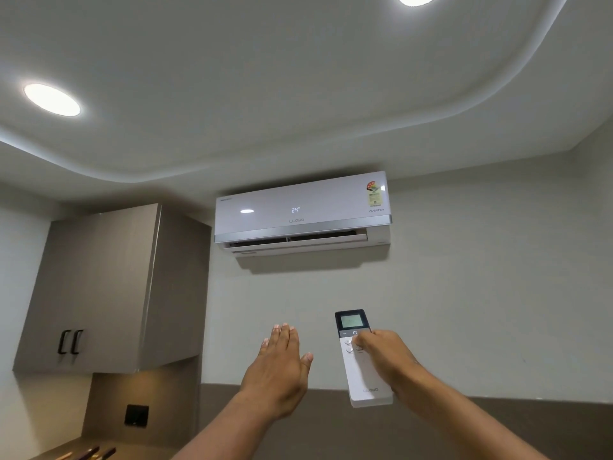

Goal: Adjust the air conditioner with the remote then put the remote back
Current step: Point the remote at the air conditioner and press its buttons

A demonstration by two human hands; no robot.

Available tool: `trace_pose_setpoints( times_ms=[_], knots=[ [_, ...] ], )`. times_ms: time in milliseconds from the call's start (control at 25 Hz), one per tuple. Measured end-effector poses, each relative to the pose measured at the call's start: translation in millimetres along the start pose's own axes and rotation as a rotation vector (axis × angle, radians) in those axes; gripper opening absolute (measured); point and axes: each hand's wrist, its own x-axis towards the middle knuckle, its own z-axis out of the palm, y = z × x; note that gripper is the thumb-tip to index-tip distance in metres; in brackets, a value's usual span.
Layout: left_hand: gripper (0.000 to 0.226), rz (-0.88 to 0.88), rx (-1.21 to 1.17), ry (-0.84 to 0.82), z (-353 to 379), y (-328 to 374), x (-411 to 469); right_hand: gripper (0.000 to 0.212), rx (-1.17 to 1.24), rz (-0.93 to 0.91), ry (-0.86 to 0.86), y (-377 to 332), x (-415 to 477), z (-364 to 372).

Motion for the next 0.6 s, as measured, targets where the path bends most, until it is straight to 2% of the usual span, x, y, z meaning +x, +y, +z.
trace_pose_setpoints(
  times_ms=[600],
  knots=[
    [0.064, 0.015, -0.018, -0.002, 3.8, 11.4, 1.2, 0.015, -0.002, 0.009, 0.006, 1.4, -6.1, -3.2]
  ],
)
